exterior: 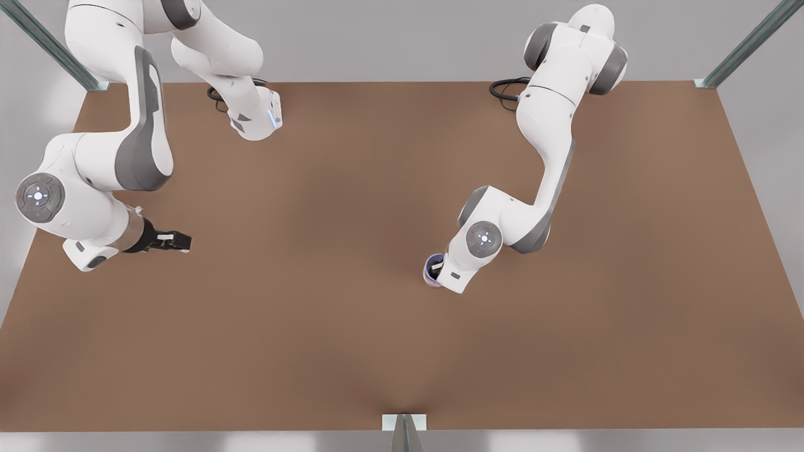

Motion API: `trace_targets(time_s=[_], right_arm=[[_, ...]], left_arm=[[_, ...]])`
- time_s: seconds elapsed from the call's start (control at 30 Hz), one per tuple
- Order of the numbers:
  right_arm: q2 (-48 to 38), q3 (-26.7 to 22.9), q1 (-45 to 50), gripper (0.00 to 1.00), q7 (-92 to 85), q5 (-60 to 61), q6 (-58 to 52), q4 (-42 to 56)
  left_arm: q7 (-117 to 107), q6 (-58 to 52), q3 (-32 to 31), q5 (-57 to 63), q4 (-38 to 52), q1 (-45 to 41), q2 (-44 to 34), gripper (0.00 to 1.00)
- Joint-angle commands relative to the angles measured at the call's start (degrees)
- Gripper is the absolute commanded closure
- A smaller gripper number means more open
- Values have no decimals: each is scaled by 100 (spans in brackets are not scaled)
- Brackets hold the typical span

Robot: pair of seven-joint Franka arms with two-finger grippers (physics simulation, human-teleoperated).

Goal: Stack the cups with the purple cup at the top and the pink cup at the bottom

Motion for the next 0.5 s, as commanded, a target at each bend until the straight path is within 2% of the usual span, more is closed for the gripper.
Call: trace_targets(time_s=[0.0, 0.13, 0.23, 0.3, 0.33, 0.37, 0.4, 0.43, 0.47], right_arm=[[-1, 2, 0, 0, -23, 4, -3, 3], [-1, 2, 0, 0, -23, 4, -3, 3], [8, 2, -17, 0, -32, 39, -3, 3], [8, 2, -17, 0, -32, 39, -3, 3], [8, 2, -17, 0, -32, 39, -3, 3], [8, 2, -17, 0, -32, 39, -3, 3], [8, 2, -17, 0, -32, 39, -3, 3], [8, 2, -17, 0, -40, 39, -3, 3], [8, 2, -17, 0, -93, 39, -3, 3]], left_arm=[[-112, -64, -2, 147, 4, 1, -8, 1], [-24, -170, -2, 173, 4, 27, -130, 1], [20, -767, 94, 173, 57, 45, -473, 1], [721, -1830, 498, 164, 680, 335, -526, 1], [1608, -2120, 805, 191, 839, 414, -579, 1], [3506, -2683, 1508, 226, 1067, 414, -640, 1], [4246, -2824, 1641, 445, 1094, 554, -825, 0], [4572, -2693, 1396, 621, 489, 835, -1325, 0], [5125, -2499, 693, 1112, 92, 1407, -1668, 0]])
